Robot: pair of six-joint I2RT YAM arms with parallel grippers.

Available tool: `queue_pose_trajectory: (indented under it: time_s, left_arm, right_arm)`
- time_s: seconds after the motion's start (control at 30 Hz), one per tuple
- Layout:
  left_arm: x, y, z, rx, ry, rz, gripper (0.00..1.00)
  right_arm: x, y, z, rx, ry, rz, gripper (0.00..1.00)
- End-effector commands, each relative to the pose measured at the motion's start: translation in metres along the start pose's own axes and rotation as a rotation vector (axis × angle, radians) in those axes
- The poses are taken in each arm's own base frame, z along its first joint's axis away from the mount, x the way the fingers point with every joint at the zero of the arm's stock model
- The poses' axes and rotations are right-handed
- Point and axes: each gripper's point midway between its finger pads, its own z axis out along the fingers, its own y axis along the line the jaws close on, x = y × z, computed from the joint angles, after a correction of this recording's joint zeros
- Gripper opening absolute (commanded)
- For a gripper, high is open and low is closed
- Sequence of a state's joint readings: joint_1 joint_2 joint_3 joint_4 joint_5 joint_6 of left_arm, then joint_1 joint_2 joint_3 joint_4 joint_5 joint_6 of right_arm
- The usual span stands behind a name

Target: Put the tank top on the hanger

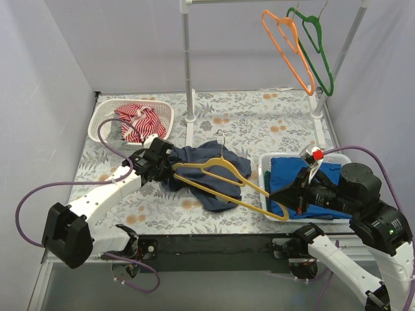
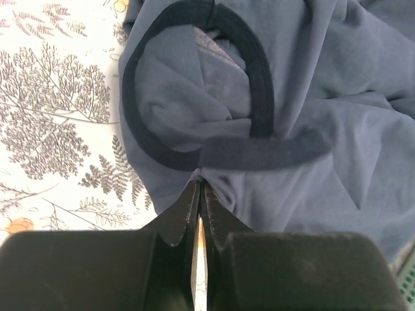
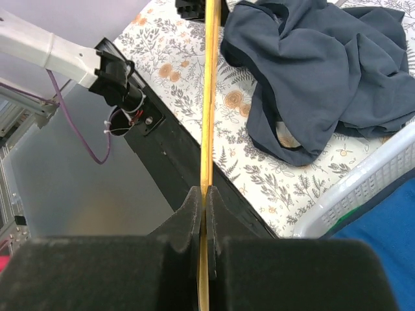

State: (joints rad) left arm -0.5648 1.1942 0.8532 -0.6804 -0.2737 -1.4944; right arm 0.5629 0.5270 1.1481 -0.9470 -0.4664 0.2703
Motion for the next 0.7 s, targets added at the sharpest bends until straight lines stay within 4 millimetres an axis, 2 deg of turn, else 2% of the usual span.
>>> queue_pose_trajectory:
  time_s: [0.0, 0.07, 0.1, 0.23, 0.43, 0.57, 0.67]
  left_arm:
    - [-0.031, -0.014, 0.0, 0.01, -0.04, 0.051, 0.0]
    - [-0.036, -0.018, 0.004, 0.008, -0.033, 0.072, 0.0]
    - [-0.044, -0.025, 0.001, 0.025, -0.048, 0.07, 0.0]
    - [-0.056, -0.031, -0.004, 0.042, -0.069, 0.086, 0.0]
    - [-0.055, -0.032, -0.018, 0.083, -0.068, 0.1, 0.0]
    - [-0.049, -0.03, -0.027, 0.104, -0.051, 0.108, 0.0]
    - [-0.047, -0.032, -0.036, 0.138, -0.047, 0.111, 0.0]
  right_arm:
    - [0.001, 0.004, 0.003, -0.038, -0.004, 0.0, 0.01]
    - [0.004, 0.002, 0.008, -0.047, -0.007, 0.004, 0.01]
    - [0.01, -0.002, 0.013, -0.043, 0.006, 0.023, 0.01]
    - [0.009, -0.009, 0.019, -0.028, -0.005, 0.025, 0.01]
    - [0.004, -0.034, 0.03, 0.081, -0.039, 0.022, 0.01]
    - [-0.009, -0.036, 0.033, 0.087, -0.094, 0.004, 0.01]
    - [-0.01, -0.04, 0.041, 0.082, -0.098, 0.004, 0.01]
